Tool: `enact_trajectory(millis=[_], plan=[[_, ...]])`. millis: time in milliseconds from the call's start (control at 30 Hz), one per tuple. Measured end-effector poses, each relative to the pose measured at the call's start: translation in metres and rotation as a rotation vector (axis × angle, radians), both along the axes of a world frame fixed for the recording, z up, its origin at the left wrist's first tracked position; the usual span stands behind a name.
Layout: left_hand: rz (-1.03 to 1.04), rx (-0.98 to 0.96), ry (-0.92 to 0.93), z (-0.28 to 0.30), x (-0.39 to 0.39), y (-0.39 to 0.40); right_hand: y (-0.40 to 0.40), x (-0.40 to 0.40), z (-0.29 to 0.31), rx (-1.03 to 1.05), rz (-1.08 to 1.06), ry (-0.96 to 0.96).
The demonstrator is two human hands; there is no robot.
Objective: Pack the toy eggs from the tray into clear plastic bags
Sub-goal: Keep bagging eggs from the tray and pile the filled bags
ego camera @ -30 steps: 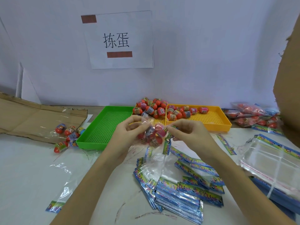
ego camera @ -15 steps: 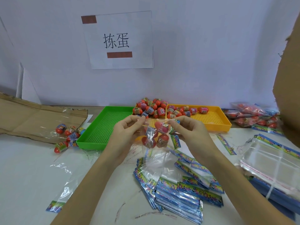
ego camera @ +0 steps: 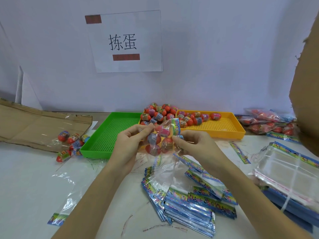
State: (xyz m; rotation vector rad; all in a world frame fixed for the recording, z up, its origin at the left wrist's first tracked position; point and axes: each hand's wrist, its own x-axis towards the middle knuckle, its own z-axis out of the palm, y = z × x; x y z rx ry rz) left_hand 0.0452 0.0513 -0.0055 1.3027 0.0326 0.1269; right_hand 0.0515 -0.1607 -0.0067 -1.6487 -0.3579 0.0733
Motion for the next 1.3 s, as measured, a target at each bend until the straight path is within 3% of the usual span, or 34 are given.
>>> enact_trajectory(millis=[167,267,433,667,767,833,900,1100,1300], plan=[[-0.239,-0.127,0.148,0.001,0.0,-0.004,0.001,0.001,-0.002,0.153,-0.165,-0.063],[-0.343,-0.107,0.106,-0.006,0.0,-0.007,-0.001,0.004,0.0,0.19,-0.219,-0.06],[-0.254,0.181,-0.045,-0.009,0.0,-0.005,-0.012,0.008,-0.003,0.013,-0.182,-0.092],[-0.246,0.155,-0.216,-0.008,0.001,-0.004,-0.012,0.009,0.002,0.072,-0.212,-0.224],[-0.166,0.078,-0.227,-0.011,0.001,-0.011,0.0,0.006,0.0,0.251,-0.102,0.033],[-0.103,0.065,-0.239,-0.014,0.002,-0.016,0.007,0.001,-0.002,0.203,0.035,0.151],[-0.072,0.1,-0.246,-0.018,0.002,-0.019,0.013,-0.004,-0.006,0.13,0.109,0.092],[-0.113,-0.021,-0.122,-0.01,-0.003,-0.017,0.002,0.0,-0.004,0.053,0.028,-0.042],[-0.052,0.03,-0.063,-0.01,-0.002,-0.013,-0.011,0.005,0.002,-0.14,0.118,-0.103]])
